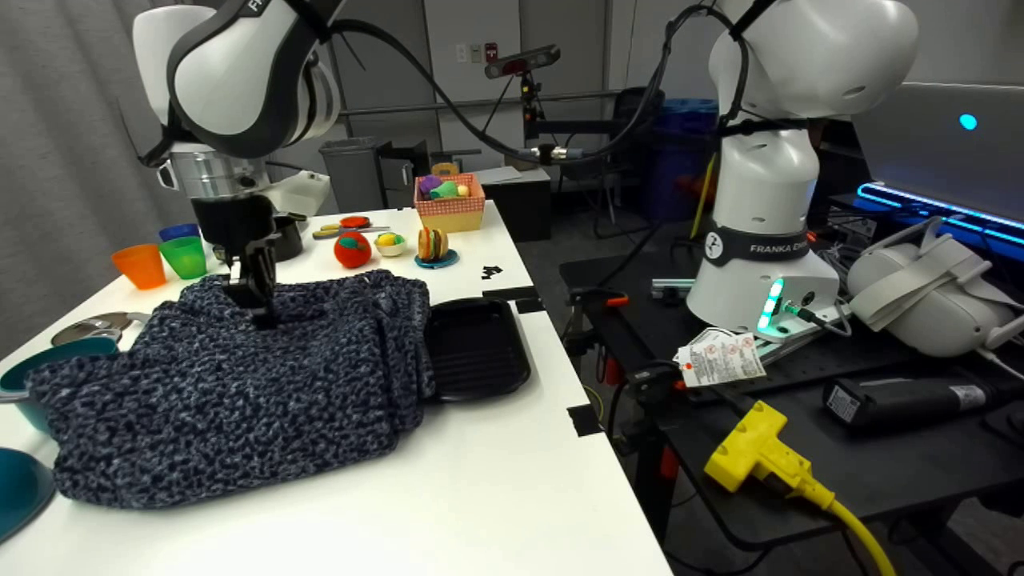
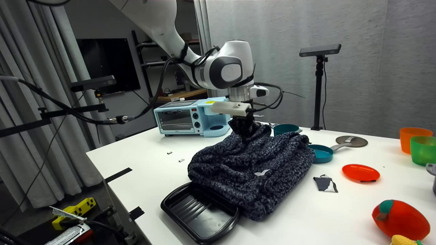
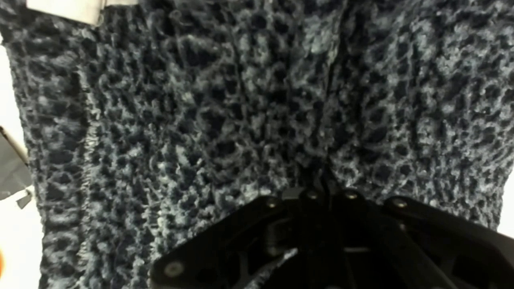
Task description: Unfold the fleece blanket once from right to left
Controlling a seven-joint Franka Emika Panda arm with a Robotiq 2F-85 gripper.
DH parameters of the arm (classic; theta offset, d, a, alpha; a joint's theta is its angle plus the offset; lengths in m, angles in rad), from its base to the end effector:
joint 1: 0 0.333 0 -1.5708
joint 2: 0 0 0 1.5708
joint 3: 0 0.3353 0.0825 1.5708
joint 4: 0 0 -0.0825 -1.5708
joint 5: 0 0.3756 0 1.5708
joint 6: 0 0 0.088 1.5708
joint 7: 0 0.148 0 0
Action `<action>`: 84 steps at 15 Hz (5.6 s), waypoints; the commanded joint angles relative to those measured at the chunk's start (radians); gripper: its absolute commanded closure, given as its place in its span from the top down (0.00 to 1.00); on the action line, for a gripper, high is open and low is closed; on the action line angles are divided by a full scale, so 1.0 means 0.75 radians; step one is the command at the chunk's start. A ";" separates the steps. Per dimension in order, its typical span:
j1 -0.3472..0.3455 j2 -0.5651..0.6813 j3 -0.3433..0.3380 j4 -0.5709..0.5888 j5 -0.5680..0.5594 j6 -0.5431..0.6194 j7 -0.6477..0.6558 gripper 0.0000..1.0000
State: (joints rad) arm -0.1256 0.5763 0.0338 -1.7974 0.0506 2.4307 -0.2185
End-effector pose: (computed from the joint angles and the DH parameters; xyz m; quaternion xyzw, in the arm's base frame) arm 0.6657 -0.0612 0.2138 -0.9984 -0.0416 -0.0322 0.0215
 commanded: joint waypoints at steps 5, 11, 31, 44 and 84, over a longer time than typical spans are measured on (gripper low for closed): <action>-0.026 0.036 0.012 0.069 -0.032 -0.022 -0.168 0.01; -0.062 0.048 0.051 0.085 -0.003 -0.040 -0.314 0.01; -0.034 -0.002 -0.105 0.018 -0.193 0.038 -0.209 0.98; -0.181 0.156 0.140 0.140 0.030 -0.067 -0.498 0.75; 0.391 0.037 0.137 0.077 -0.381 -0.150 -0.059 0.01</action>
State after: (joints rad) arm 0.1562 0.6291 0.1251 -1.7027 -0.2316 2.3168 -0.2417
